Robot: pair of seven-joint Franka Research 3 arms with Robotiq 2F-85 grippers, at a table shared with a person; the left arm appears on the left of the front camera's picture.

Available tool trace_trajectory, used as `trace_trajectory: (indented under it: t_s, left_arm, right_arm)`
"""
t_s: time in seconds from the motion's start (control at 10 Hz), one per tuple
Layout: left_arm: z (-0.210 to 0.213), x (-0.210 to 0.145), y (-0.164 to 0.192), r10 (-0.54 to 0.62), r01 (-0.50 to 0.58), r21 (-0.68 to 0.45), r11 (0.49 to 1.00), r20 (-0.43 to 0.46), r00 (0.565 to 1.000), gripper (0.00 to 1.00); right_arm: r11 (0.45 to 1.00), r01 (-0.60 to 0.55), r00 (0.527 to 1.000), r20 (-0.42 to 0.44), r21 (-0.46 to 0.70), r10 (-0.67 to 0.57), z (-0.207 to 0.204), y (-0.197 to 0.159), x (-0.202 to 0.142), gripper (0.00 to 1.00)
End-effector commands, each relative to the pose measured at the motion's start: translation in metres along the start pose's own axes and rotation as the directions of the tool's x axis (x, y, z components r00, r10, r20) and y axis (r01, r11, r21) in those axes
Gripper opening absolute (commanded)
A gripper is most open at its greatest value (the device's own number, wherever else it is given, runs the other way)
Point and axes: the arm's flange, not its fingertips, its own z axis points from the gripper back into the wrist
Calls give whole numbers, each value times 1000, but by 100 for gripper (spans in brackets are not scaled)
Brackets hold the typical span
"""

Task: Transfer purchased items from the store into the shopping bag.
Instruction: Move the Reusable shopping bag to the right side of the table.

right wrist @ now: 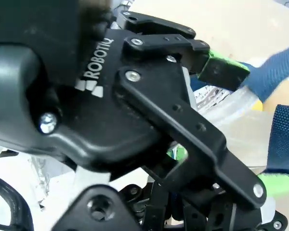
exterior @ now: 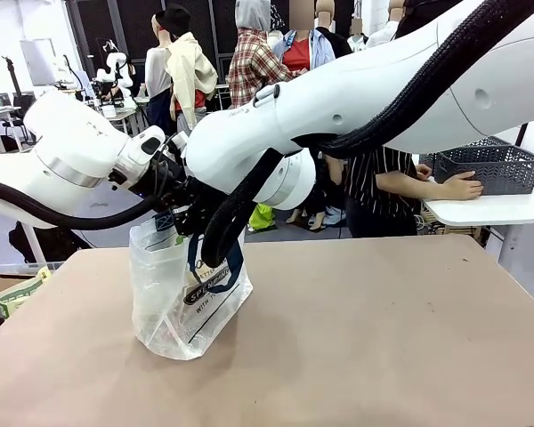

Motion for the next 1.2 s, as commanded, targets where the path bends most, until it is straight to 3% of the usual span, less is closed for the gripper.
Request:
trace_trajectory:
  t_s: [0.0, 1.1]
  left_arm:
    - [-4, 5, -8, -11, 7, -100, 995, -33, 999, 94]
    - [-47, 0, -15, -51, 27, -163, 986, -142, 989, 94]
  right_arm:
    - [1000, 8, 1000, -19, -3, -8, -6, 2, 1, 0]
    - [1000, -1, 999, -53, 7, 2, -12, 1, 3, 0]
